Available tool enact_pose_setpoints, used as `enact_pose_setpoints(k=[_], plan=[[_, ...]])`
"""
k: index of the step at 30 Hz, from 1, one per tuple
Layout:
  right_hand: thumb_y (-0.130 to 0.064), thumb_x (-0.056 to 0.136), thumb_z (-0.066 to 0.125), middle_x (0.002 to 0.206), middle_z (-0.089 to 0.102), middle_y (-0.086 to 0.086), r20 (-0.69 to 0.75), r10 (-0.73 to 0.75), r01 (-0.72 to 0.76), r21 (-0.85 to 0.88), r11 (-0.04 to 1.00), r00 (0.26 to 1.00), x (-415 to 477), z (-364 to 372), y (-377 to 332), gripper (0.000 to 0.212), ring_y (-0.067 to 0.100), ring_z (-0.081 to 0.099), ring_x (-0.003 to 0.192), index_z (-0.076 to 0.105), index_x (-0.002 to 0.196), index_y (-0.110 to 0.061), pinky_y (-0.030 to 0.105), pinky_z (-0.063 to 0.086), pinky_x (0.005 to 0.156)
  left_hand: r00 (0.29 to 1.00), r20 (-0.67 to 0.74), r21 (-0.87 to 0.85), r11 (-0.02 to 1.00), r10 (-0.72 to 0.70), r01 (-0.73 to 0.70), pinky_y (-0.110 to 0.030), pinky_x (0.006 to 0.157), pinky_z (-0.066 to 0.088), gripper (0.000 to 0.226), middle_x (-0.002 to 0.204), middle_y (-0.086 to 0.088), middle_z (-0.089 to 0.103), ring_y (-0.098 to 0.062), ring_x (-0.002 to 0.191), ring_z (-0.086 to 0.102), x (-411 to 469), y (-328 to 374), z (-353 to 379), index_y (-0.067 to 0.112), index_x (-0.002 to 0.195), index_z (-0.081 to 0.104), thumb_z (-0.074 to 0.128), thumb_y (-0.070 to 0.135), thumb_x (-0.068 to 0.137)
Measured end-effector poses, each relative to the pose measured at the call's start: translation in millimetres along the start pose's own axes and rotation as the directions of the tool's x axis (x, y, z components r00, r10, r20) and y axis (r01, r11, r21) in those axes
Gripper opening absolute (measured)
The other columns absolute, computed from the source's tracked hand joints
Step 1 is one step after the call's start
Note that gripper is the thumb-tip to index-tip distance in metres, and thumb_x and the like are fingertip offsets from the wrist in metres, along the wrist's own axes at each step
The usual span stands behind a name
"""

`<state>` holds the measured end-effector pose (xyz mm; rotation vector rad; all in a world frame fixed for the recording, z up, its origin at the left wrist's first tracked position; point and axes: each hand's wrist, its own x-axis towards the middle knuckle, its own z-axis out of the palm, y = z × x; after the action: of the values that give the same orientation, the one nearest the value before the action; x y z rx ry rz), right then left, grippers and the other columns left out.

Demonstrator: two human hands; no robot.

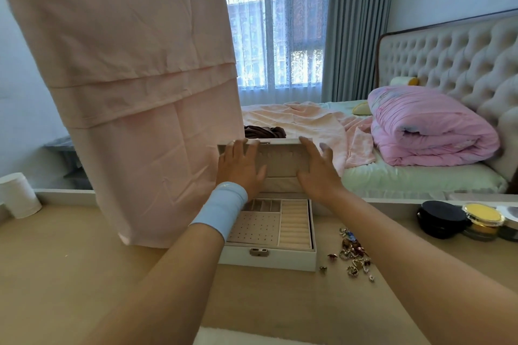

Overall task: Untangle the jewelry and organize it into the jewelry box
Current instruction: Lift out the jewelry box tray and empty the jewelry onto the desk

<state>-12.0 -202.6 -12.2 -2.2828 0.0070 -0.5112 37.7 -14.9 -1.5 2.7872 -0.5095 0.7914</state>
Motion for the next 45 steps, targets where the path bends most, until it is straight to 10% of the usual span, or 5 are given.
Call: enact_pose_setpoints(k=[4, 9, 25, 34, 45], plan=[[-0.006, 0.093, 0.058, 0.156, 0.019, 0.007, 0.103, 0.064, -0.077, 0.128, 0.989, 0.993, 5.9, 17.9, 18.3, 0.102, 0.028, 0.045, 0.123, -0.012, 0.156, -0.048, 0.024, 0.042, 0.09, 0.998, 0.069, 0.022, 1.0, -0.009, 0.008, -0.045, 0.118, 0.017, 0.071, 0.157, -0.007, 0.018, -0.029, 0.147, 0.011, 19.3, 1.3, 11.2, 0.024, 0.154, 0.015, 0.045, 0.048, 0.095], [-0.023, 0.09, 0.061, 0.167, -0.001, -0.005, 0.173, 0.13, -0.136, 0.021, 0.991, 0.976, 23.7, 26.7, 33.9, 0.089, 0.027, 0.013, 0.153, 0.007, 0.161, -0.025, 0.036, 0.023, 0.121, 0.978, 0.211, -0.046, 0.999, 0.005, 0.004, -0.045, 0.121, 0.005, 0.077, 0.164, -0.003, 0.001, -0.025, 0.15, -0.002, 9.3, 3.9, 29.1, 0.028, 0.156, -0.001, 0.042, 0.05, 0.096], [-0.036, 0.099, 0.054, 0.166, -0.023, 0.008, 0.297, 0.316, -0.204, -0.352, 0.914, 0.901, -34.8, 52.3, 39.3, 0.088, 0.032, -0.003, 0.155, -0.008, 0.161, -0.024, 0.05, 0.014, 0.125, 0.829, 0.559, -0.121, 0.99, 0.003, 0.078, -0.04, 0.121, 0.01, 0.065, 0.163, -0.001, 0.012, -0.025, 0.149, 0.01, -62.4, -1.4, 54.3, 0.028, 0.156, 0.012, 0.033, 0.052, 0.099], [-0.016, 0.099, 0.049, 0.116, 0.07, 0.002, 0.274, 0.009, 0.147, -0.543, 0.827, 0.962, -9.1, 51.1, -3.0, 0.028, 0.024, 0.065, 0.102, 0.069, 0.118, -0.021, 0.04, 0.056, 0.087, 0.878, 0.478, -0.121, 0.989, -0.018, 0.086, -0.038, 0.103, 0.043, 0.042, 0.14, -0.005, 0.054, -0.027, 0.124, 0.051, -48.6, -21.8, 29.2, 0.024, 0.139, 0.05, 0.041, 0.034, 0.099], [-0.017, 0.088, 0.066, 0.082, 0.064, 0.0, 0.36, 0.072, 0.242, -0.748, 0.618, 0.93, 42.5, 80.2, -0.8, 0.003, 0.02, 0.06, 0.075, 0.065, 0.086, -0.019, 0.031, 0.05, 0.063, 0.87, 0.49, -0.054, 0.998, 0.048, -0.024, -0.034, 0.086, 0.05, 0.035, 0.13, -0.003, 0.061, -0.027, 0.111, 0.06, -1.0, -24.5, 66.3, 0.031, 0.126, 0.062, 0.045, 0.022, 0.097]])
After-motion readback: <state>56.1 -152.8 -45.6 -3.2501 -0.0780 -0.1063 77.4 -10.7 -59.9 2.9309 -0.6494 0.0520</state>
